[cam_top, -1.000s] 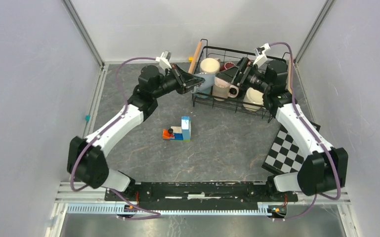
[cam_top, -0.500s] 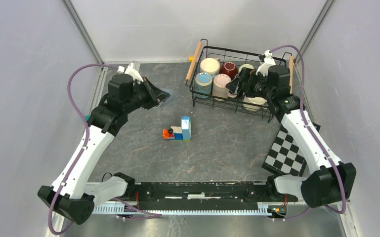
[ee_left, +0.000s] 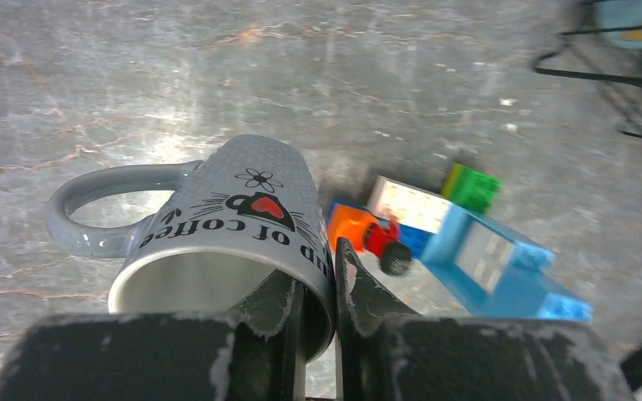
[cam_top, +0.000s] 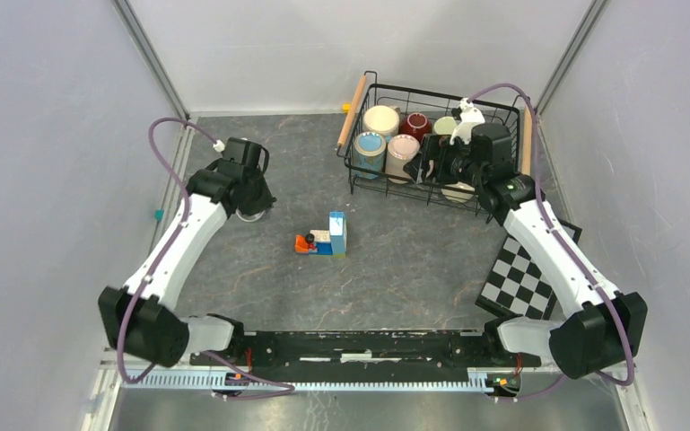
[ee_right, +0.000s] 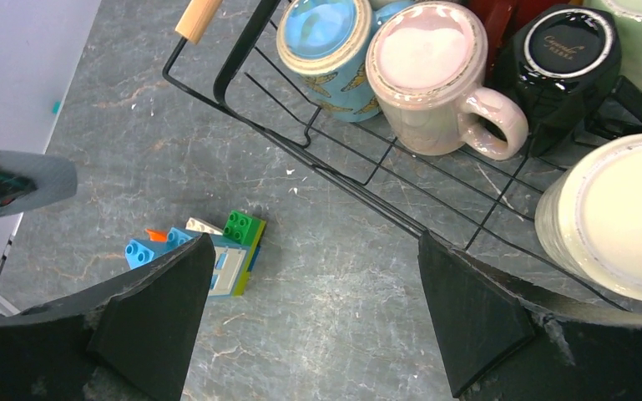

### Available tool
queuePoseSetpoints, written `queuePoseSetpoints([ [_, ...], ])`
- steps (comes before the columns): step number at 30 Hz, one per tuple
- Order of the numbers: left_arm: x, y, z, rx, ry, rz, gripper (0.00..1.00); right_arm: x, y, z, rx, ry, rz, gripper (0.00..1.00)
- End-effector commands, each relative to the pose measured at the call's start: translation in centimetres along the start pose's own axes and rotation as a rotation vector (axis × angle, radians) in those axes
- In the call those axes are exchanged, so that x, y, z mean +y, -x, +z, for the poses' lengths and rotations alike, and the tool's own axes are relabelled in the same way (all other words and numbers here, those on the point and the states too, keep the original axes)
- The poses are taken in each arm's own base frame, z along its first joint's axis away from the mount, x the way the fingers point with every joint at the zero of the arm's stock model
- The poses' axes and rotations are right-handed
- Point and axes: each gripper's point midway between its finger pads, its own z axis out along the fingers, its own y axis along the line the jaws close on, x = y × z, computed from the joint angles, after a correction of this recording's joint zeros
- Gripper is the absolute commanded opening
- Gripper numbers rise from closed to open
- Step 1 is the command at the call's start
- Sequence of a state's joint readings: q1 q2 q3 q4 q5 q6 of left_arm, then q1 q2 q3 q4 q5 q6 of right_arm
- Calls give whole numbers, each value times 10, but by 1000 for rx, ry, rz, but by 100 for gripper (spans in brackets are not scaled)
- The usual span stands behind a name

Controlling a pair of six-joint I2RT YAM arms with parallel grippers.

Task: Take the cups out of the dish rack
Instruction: Place the cup at the center of the board.

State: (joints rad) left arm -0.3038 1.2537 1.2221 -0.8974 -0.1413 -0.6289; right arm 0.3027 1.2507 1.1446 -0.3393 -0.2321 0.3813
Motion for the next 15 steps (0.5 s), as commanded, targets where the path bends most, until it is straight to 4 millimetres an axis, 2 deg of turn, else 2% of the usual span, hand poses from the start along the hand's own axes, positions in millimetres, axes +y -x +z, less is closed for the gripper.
queuePoseSetpoints([
  [1, 19, 18, 25, -14, 119, 102, 2, 13, 18, 2, -34, 28, -59, 98],
  [10, 26, 35, 91, 109, 175, 167, 2, 27, 15, 2, -15, 70, -86, 98],
  [15, 33, 41, 115, 142, 194, 167, 2, 29, 15, 3, -8, 73, -93, 98],
])
